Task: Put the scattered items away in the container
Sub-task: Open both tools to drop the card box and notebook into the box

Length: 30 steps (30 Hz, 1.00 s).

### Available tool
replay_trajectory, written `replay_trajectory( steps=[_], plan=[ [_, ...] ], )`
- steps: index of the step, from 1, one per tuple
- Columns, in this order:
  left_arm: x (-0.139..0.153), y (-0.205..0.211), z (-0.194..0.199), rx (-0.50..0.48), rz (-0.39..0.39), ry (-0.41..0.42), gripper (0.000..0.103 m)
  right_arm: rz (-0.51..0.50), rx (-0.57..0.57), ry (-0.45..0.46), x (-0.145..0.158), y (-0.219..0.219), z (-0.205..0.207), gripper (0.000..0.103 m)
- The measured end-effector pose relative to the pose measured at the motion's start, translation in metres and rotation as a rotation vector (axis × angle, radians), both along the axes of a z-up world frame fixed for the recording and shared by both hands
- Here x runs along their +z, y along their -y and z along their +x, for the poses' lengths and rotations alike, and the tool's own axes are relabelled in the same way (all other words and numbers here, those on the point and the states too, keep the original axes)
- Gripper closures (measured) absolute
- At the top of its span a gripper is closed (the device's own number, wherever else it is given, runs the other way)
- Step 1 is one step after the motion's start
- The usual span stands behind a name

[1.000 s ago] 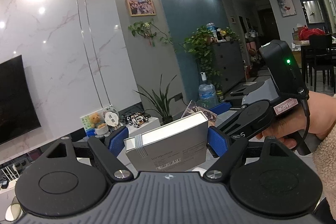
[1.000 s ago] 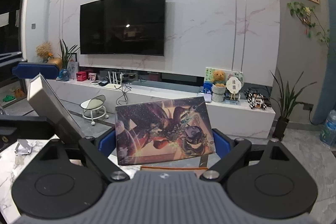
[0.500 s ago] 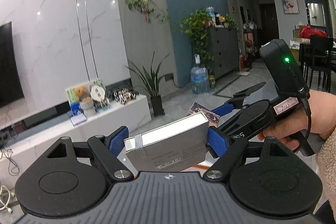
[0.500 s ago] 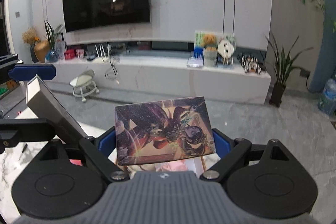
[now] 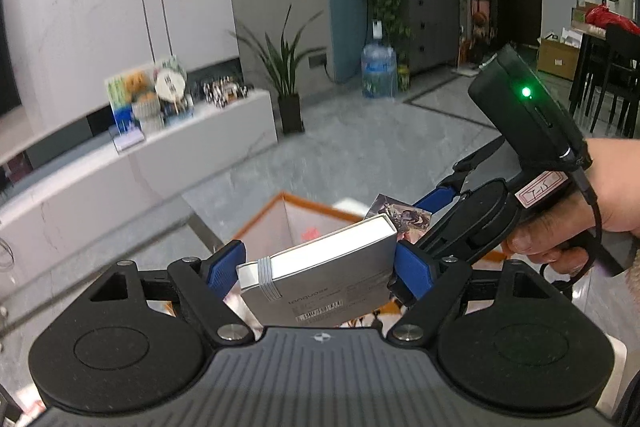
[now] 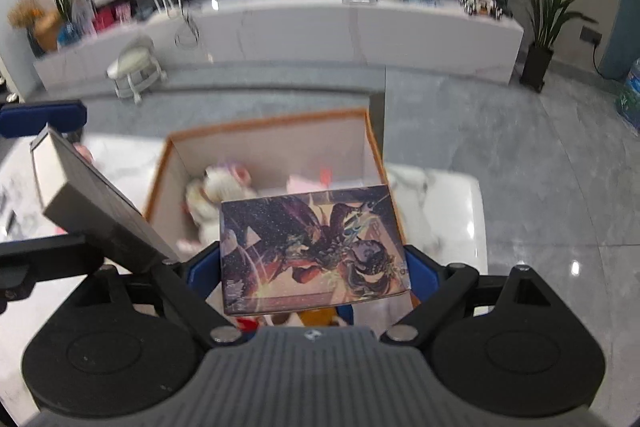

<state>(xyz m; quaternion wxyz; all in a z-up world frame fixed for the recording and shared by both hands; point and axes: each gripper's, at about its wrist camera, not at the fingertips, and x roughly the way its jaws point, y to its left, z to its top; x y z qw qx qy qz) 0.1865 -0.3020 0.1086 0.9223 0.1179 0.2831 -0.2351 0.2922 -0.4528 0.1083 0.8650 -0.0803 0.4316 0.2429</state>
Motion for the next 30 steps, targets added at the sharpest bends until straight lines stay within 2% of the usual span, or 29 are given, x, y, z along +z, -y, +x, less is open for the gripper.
replay_trajectory(
  steps=[3,11,15,20,30],
  plan=[
    [-0.011,-0.001,0.004,0.003,-0.005,-0.033,0.008,-0.042,0.006,-0.028,-0.013,-0.002,0.004,0.011],
    [-0.027,-0.003,0.015,0.004,-0.002,-0.073,0.008,-0.108,0.014,-0.053,-0.024,-0.008,0.006,0.011],
    [-0.044,-0.001,0.026,0.012,0.022,-0.167,0.007,-0.186,0.031,-0.057,-0.031,-0.015,0.004,0.009],
    [-0.052,-0.012,0.027,0.041,-0.009,-0.166,0.008,-0.192,0.035,-0.049,-0.027,-0.014,0.003,0.008],
    [-0.039,-0.026,0.028,0.078,-0.043,-0.125,0.007,-0.131,0.005,0.009,-0.005,-0.004,-0.001,0.008]
  ],
)
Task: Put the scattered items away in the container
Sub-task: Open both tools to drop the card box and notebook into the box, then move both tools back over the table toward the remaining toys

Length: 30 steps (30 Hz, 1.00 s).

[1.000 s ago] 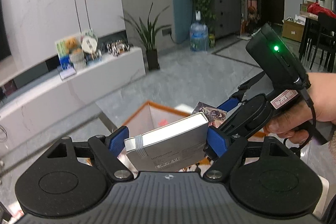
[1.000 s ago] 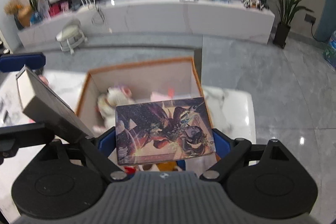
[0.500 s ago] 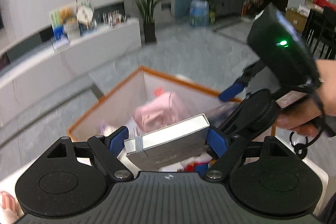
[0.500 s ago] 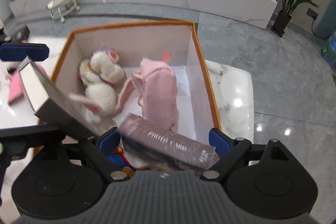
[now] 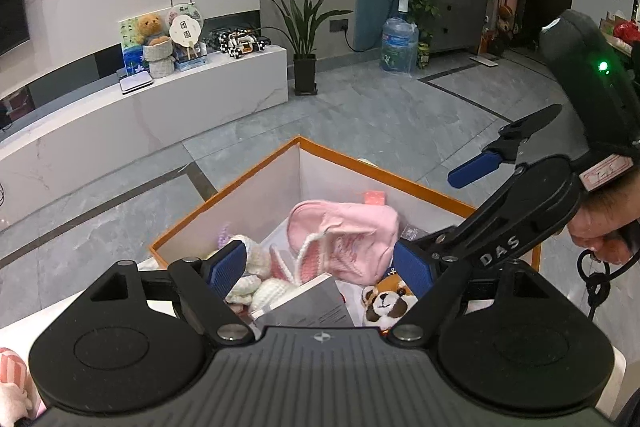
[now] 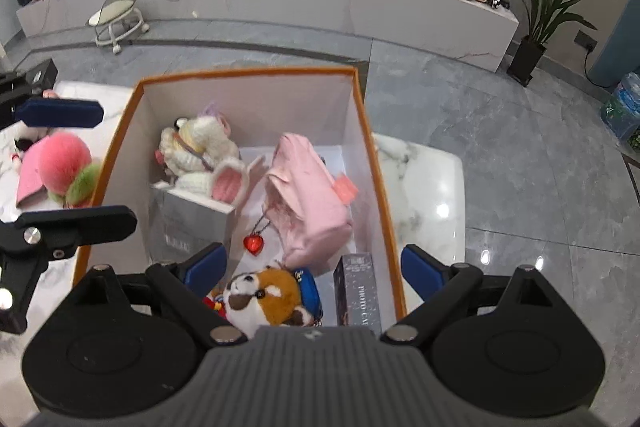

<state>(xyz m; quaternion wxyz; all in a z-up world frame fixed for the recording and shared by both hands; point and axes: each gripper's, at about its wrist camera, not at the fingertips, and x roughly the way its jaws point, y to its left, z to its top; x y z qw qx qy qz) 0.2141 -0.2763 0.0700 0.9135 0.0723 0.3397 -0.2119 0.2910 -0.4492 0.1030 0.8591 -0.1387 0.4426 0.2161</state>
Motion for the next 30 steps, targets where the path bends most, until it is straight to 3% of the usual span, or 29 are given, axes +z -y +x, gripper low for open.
replay_trajectory(
  steps=[13,30],
  plan=[
    [0.015,-0.007,-0.016,-0.003,-0.014,0.018,0.007,0.006,0.019,0.052,0.016,-0.012,-0.008,0.008],
    [0.069,-0.049,-0.05,0.08,-0.014,0.171,0.007,0.082,0.032,0.233,0.073,-0.039,-0.035,0.008]
  ],
)
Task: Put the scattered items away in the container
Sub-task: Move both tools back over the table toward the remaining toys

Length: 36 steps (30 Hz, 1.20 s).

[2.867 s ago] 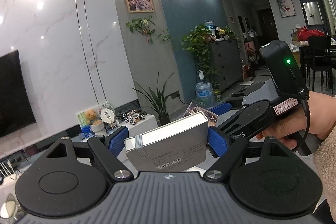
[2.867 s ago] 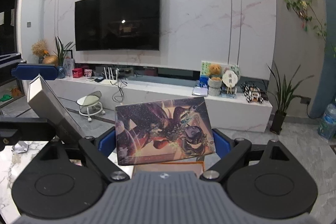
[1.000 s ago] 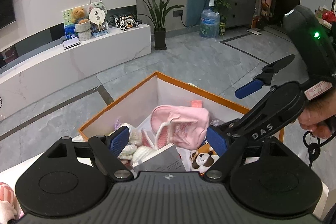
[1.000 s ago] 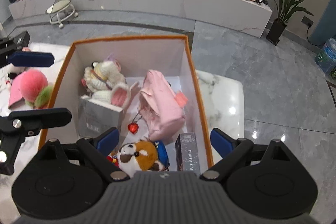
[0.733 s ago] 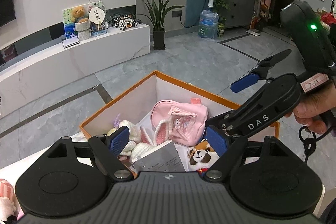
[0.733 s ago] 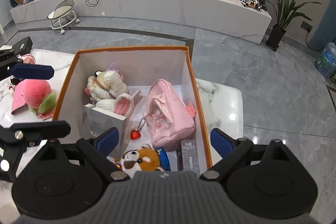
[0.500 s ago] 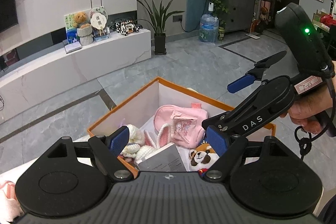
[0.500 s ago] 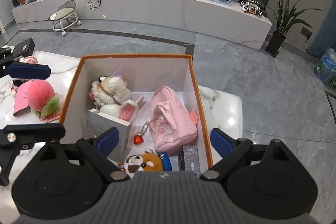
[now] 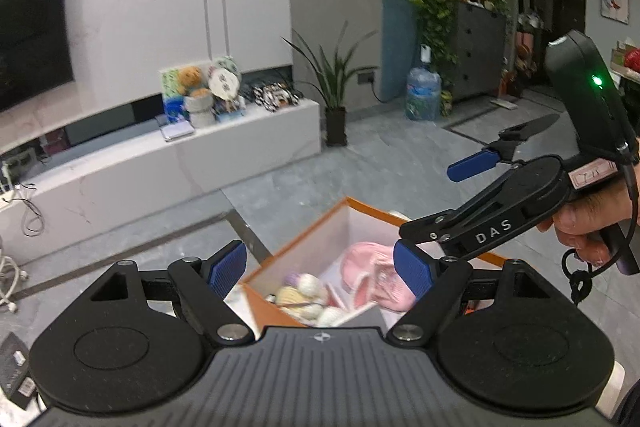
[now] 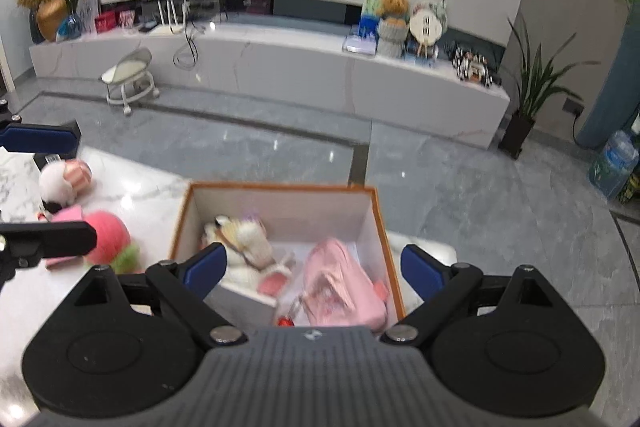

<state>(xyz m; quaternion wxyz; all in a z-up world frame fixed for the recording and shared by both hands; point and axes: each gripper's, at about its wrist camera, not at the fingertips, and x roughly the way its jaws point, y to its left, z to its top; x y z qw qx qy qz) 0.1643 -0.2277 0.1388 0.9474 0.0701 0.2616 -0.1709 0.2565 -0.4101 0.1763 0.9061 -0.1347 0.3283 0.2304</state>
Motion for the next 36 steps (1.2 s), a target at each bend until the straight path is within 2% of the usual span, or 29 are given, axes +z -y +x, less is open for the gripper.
replay_trajectory(
  steps=[8,22,29,36],
  plan=[
    [0.032,-0.04,-0.028,0.078,-0.012,0.082,0.007,0.044,0.052,0.092,0.026,-0.034,-0.021,0.008],
    [0.064,-0.12,-0.075,0.246,0.015,0.134,0.006,0.051,0.159,0.16,0.042,-0.083,-0.052,0.008],
    [0.055,-0.156,-0.083,0.309,-0.001,0.115,0.006,0.053,0.187,0.173,0.041,-0.097,-0.059,0.008],
    [0.026,-0.178,-0.079,0.323,-0.033,0.063,0.006,0.078,0.207,0.185,0.032,-0.111,-0.061,0.008]
  ],
)
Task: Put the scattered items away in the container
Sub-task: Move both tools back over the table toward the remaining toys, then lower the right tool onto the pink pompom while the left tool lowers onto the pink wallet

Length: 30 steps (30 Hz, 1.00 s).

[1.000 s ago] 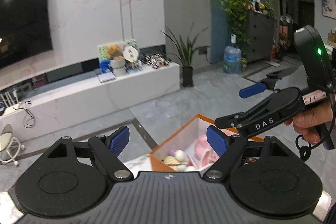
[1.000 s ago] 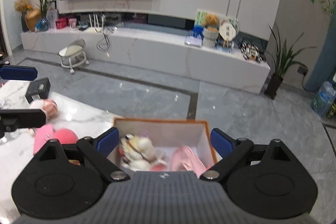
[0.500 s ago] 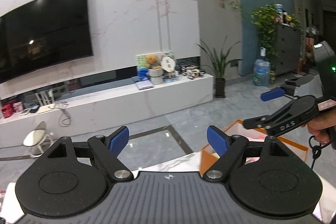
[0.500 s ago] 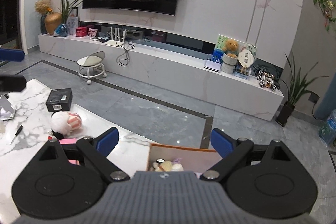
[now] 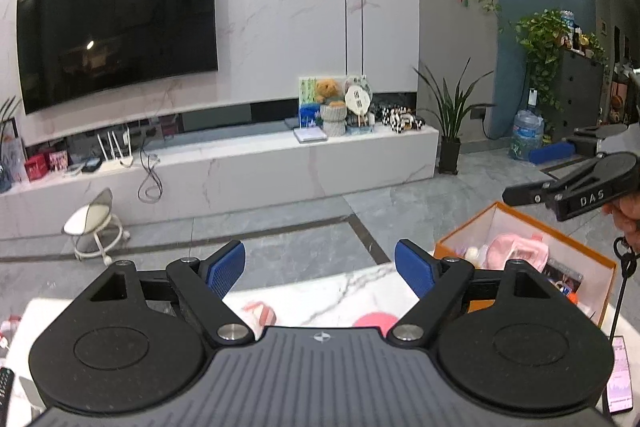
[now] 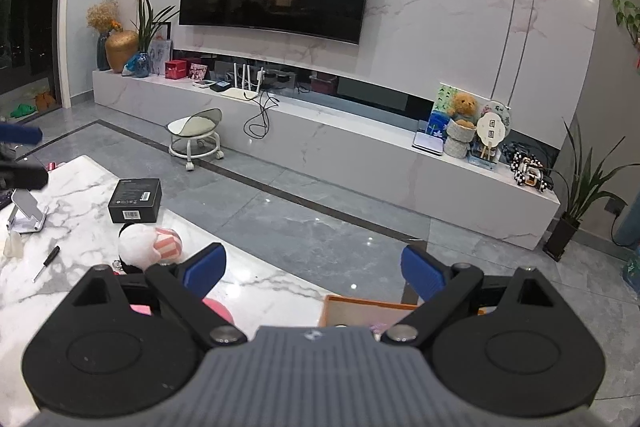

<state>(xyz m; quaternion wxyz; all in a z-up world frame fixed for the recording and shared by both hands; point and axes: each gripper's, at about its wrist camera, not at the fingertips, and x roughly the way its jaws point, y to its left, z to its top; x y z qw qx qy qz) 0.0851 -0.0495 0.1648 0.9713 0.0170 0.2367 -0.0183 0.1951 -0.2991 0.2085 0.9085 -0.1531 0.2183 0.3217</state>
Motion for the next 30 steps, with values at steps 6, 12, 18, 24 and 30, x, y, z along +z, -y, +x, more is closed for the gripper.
replay_trajectory(
  steps=[6,12,18,24,30],
  plan=[
    [-0.018,-0.018,0.001,0.012,-0.013,-0.031,0.006,-0.004,0.018,-0.006,-0.016,-0.017,0.003,0.008],
    [-0.059,-0.02,0.016,-0.051,-0.007,-0.051,0.006,0.059,0.009,-0.038,-0.04,-0.037,0.008,0.008],
    [-0.112,-0.013,0.025,-0.103,0.007,-0.114,0.006,0.036,0.018,-0.08,-0.072,-0.061,0.011,0.008],
    [-0.159,-0.009,0.028,-0.151,0.065,-0.19,0.006,0.021,0.024,-0.131,-0.105,-0.077,0.015,0.008],
    [-0.184,-0.02,0.044,-0.088,0.052,-0.228,0.006,0.007,0.007,-0.172,-0.133,-0.089,0.021,0.008]
  ],
)
